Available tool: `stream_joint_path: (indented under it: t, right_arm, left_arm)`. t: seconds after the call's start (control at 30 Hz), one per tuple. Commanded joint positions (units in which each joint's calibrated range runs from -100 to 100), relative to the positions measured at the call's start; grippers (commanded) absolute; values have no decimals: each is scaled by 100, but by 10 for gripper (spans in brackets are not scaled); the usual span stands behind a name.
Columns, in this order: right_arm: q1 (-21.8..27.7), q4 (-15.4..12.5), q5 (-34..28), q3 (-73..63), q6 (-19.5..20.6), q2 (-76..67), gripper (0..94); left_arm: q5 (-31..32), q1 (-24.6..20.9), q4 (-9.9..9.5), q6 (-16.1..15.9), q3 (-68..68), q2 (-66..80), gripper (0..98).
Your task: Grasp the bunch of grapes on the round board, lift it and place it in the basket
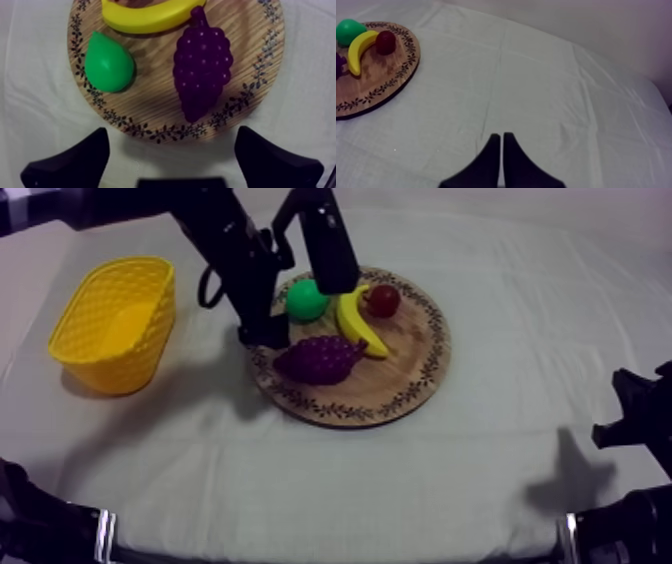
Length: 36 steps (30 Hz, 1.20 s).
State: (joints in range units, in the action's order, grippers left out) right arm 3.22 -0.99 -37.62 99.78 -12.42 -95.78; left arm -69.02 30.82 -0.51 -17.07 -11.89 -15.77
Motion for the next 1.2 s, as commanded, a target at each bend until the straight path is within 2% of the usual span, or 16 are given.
stream_joint_path:
  t: [0.0, 0.53, 0.83, 1.17]
  right_arm:
    - [-1, -1, 4, -1, -1, 2, 3]
    - [-1, -1, 4, -1, -1, 2, 3]
    - [-1, -1, 4, -1, -1, 2, 3]
    - [-1, -1, 4, -1, -1, 2, 3]
  left_arm:
    - [15, 31, 12, 8, 75, -206, 957]
    - [308, 374, 224, 108, 582, -1364, 942]
    - [387, 343, 275, 123, 879, -1956, 912]
    - [174, 312, 300, 172, 1205, -2320, 888]
